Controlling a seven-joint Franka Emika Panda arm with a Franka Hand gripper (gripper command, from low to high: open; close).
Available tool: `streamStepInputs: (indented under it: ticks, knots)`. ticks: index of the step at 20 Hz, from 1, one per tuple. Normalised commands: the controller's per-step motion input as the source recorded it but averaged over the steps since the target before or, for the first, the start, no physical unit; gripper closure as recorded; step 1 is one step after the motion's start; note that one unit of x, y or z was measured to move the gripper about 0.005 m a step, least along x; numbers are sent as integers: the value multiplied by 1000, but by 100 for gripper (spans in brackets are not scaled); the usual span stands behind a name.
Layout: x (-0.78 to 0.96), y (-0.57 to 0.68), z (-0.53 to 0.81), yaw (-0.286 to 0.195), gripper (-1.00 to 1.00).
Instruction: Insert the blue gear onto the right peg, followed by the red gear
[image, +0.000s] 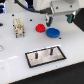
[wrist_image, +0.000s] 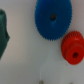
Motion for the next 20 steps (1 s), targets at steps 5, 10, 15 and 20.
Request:
streamStepInputs:
  ticks: [5,10,15,20]
  knots:
    - [-254,1,-499,0,-100]
    - [-286,0,-447,0,-100]
    - [-258,0,-353,0,100]
    - [-247,0,-171,0,100]
